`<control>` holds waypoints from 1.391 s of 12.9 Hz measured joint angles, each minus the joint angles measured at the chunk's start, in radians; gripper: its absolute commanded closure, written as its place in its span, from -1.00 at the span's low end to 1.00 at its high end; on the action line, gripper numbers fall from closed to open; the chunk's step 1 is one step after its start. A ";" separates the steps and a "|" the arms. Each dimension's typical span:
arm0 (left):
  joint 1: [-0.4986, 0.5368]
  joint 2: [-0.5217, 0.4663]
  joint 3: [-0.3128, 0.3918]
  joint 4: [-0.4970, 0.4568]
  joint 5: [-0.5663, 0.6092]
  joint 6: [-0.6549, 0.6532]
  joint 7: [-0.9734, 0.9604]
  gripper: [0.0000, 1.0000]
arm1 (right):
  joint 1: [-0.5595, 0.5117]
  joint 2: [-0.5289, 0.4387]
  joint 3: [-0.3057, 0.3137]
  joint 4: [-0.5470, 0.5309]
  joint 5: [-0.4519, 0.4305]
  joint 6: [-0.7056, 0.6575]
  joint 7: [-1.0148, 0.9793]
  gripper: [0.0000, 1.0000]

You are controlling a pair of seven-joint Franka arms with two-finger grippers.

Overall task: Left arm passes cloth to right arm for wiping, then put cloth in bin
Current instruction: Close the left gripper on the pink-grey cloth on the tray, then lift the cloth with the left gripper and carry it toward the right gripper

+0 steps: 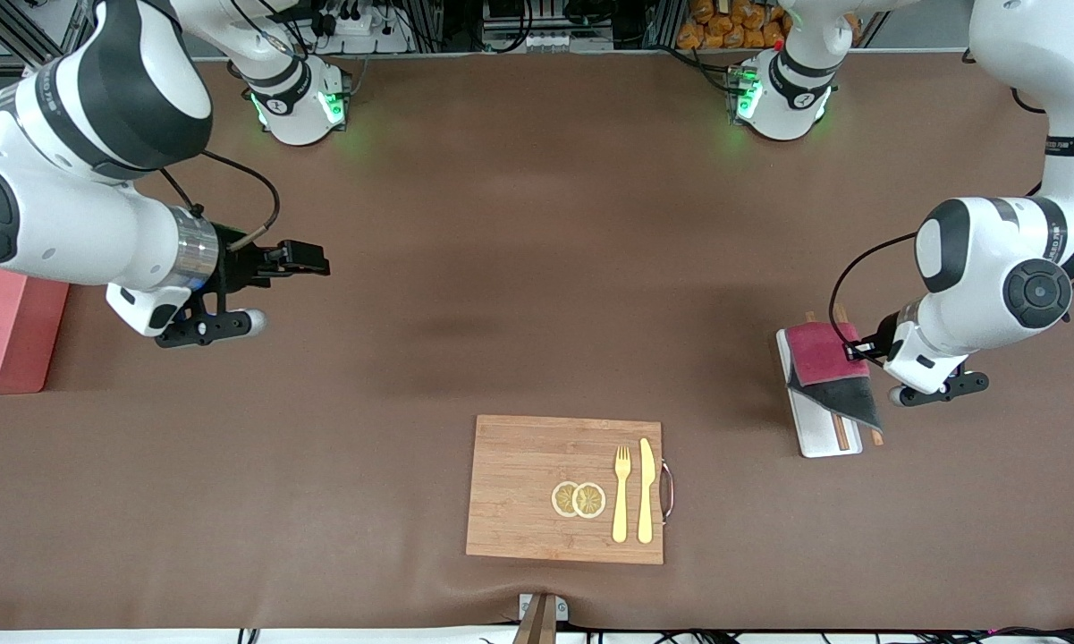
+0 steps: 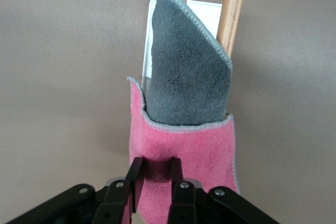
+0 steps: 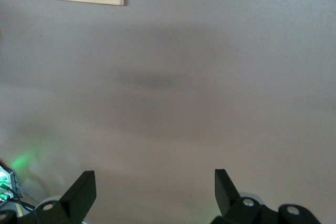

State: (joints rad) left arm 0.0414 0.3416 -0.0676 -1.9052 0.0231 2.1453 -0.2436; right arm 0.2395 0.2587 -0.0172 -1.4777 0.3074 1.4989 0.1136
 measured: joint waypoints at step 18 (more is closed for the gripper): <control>-0.003 -0.118 -0.235 0.023 -0.059 -0.023 -0.226 1.00 | 0.000 0.003 -0.001 -0.006 0.017 -0.016 0.140 -1.00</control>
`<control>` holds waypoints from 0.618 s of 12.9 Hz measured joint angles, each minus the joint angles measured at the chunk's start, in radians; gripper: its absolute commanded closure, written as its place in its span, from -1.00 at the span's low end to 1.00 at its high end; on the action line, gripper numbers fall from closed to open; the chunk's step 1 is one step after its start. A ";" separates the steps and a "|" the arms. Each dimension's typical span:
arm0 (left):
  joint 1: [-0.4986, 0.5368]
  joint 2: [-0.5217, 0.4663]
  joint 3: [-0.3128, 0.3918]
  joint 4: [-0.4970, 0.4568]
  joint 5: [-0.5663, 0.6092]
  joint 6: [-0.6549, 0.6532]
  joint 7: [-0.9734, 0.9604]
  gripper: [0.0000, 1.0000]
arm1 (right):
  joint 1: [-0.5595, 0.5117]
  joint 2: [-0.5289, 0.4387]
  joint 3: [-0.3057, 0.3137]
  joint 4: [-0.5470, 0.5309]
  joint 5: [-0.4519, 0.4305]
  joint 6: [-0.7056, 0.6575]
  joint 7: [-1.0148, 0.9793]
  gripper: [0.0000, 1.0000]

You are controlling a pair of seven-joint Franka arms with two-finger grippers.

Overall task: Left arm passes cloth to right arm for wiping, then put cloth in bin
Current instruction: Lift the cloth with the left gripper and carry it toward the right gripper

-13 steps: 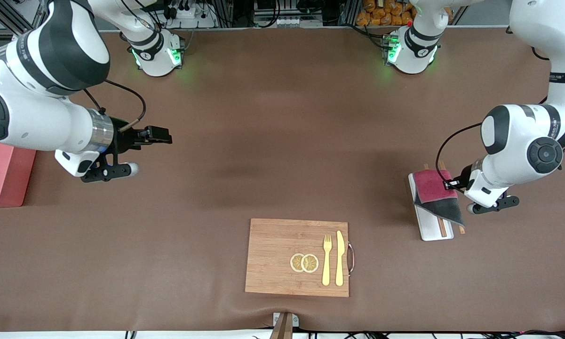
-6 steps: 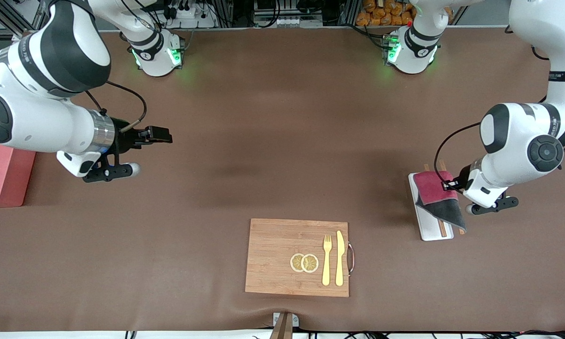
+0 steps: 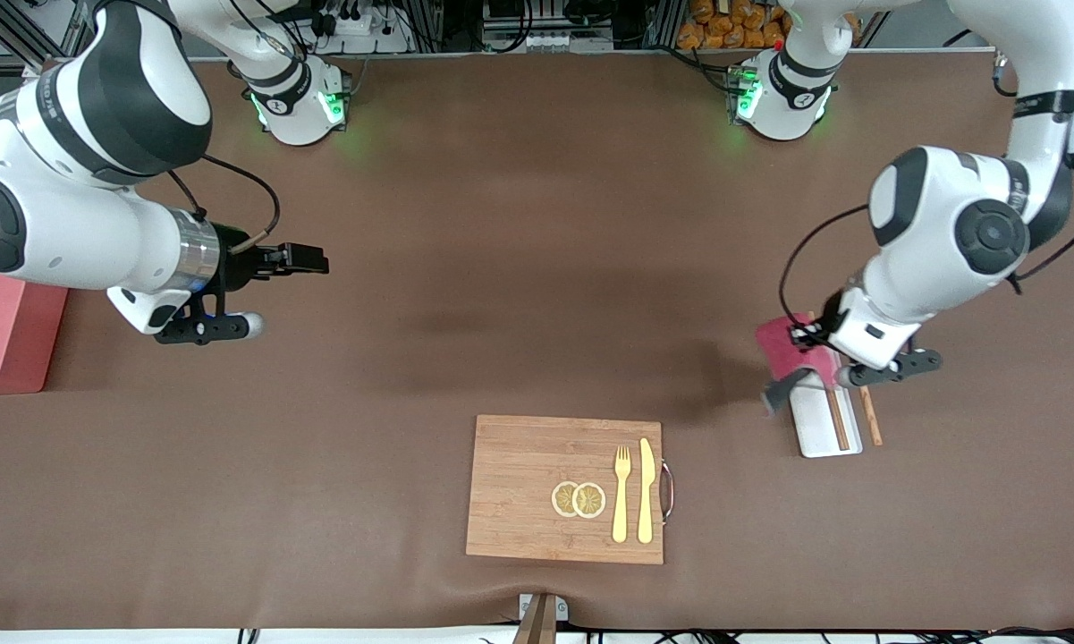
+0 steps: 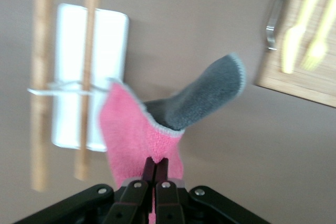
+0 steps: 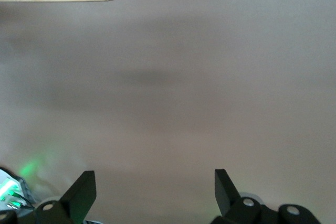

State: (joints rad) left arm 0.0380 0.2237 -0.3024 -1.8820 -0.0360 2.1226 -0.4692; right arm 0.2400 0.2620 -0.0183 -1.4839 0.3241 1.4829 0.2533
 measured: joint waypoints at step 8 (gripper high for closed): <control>-0.201 0.126 -0.237 0.246 -0.013 0.031 -0.723 1.00 | 0.030 0.074 0.004 -0.012 0.167 0.144 0.271 -1.00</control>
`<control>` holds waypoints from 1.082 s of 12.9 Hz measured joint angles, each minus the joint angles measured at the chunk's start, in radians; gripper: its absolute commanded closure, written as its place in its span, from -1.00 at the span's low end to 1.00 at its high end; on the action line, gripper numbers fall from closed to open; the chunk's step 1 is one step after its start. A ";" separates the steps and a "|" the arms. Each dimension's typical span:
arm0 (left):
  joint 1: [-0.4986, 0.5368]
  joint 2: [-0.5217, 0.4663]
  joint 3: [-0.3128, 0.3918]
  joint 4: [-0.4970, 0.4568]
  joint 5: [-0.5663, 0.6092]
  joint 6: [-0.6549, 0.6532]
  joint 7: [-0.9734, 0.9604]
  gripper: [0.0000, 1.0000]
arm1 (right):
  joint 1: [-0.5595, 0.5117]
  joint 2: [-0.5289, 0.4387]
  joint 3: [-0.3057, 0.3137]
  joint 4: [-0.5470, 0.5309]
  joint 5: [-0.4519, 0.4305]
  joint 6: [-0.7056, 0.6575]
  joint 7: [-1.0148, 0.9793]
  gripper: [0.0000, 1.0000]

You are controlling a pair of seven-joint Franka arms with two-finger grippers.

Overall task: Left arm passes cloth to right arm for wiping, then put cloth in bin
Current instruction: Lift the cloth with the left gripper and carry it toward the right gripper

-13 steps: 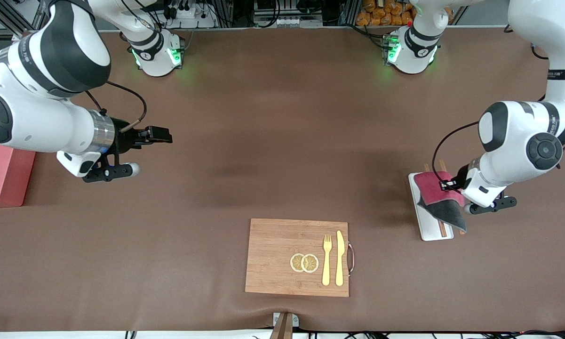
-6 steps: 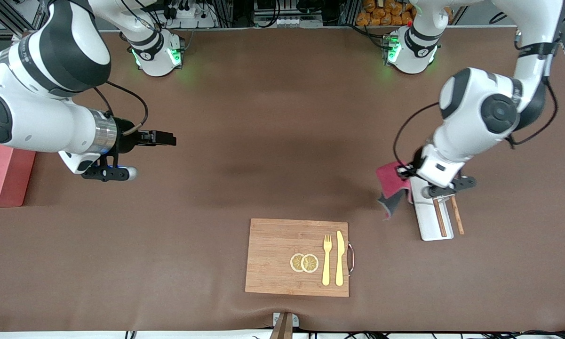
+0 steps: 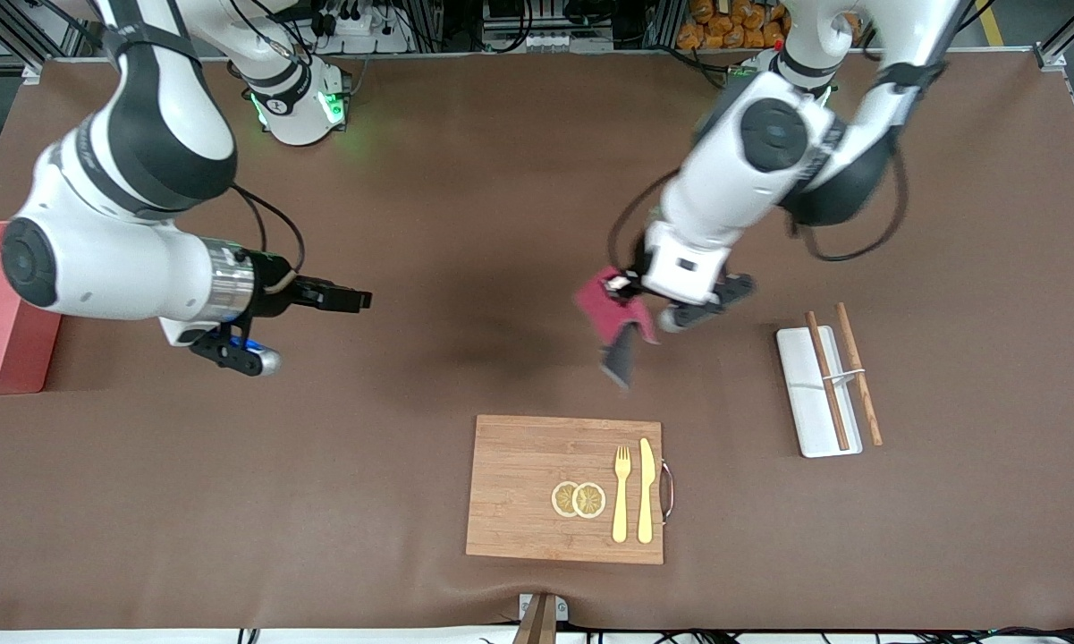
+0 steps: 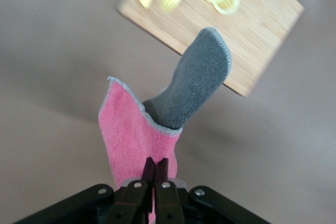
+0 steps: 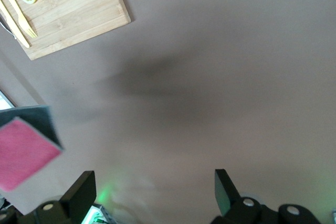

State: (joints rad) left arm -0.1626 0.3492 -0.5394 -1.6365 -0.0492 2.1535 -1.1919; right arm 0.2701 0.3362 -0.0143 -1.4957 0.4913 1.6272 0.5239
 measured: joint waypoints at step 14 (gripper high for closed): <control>-0.204 0.206 0.001 0.197 0.000 0.396 -0.755 1.00 | 0.049 -0.094 0.001 -0.303 0.274 0.336 0.154 -1.00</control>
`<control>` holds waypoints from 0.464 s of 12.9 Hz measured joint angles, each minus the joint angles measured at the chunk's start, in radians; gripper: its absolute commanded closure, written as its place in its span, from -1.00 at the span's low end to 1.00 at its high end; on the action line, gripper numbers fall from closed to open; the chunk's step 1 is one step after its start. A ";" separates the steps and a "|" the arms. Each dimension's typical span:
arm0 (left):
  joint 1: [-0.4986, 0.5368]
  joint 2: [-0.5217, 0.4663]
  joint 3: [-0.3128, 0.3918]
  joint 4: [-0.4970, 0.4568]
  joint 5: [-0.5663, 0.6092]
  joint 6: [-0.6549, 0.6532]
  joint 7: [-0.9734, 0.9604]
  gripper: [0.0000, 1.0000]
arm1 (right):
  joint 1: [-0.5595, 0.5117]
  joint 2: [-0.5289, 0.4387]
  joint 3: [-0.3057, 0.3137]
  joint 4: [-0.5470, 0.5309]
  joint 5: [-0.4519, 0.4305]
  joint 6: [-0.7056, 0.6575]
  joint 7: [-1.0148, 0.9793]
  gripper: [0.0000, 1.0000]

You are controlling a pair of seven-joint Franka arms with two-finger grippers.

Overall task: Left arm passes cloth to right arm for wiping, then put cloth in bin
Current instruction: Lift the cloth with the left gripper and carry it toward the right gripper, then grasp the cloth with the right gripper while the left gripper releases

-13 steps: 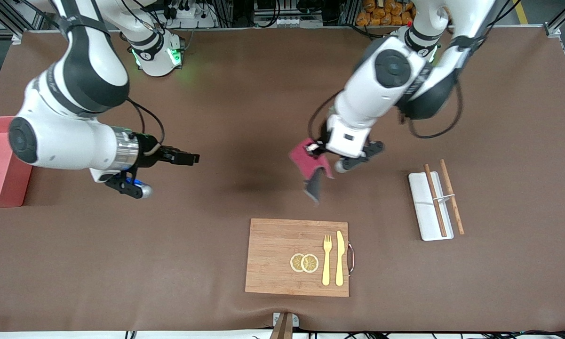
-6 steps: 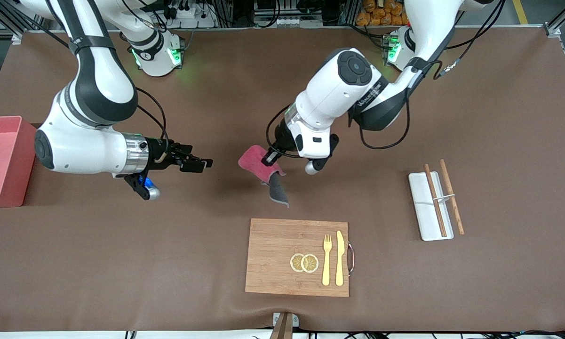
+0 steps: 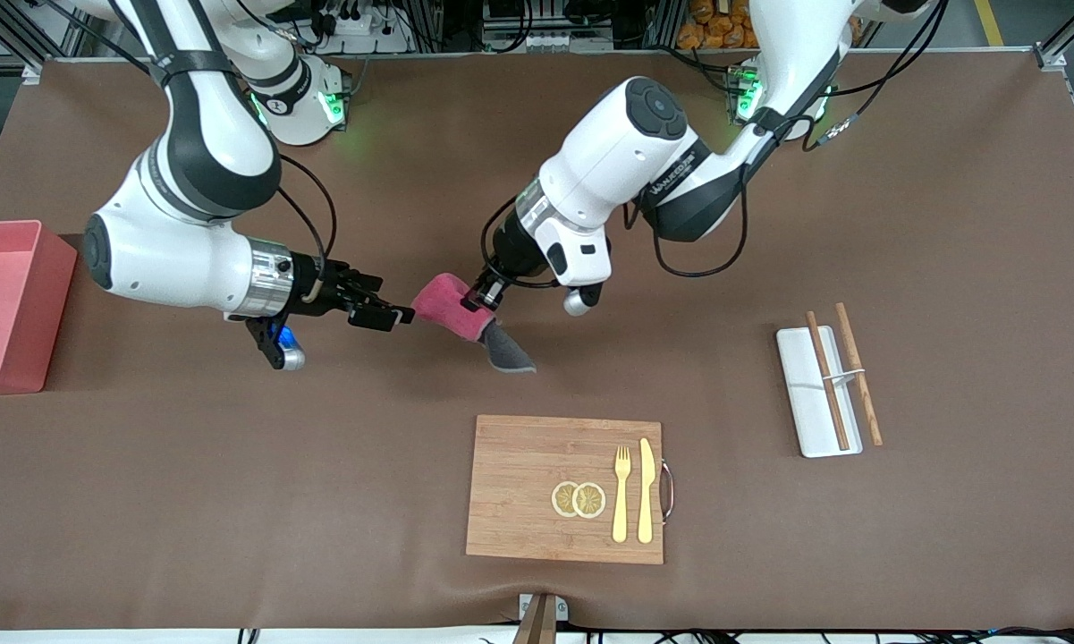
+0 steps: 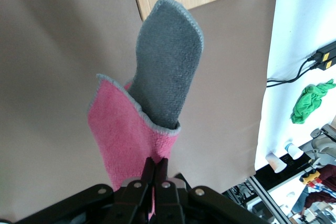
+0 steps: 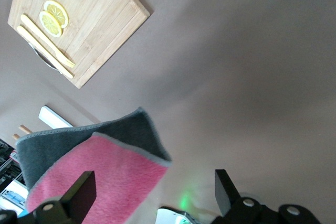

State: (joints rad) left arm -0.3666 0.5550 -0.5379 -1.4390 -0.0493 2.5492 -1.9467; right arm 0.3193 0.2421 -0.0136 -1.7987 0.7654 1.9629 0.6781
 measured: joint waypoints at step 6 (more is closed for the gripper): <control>-0.035 0.027 0.000 0.031 0.000 0.022 -0.074 1.00 | 0.022 0.000 0.002 -0.010 0.021 0.002 0.002 0.99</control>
State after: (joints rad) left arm -0.4017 0.5824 -0.5380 -1.4085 -0.0493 2.5714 -2.0205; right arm 0.3417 0.2425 -0.0111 -1.8084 0.7859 1.9647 0.6805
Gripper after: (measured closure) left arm 0.974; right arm 0.004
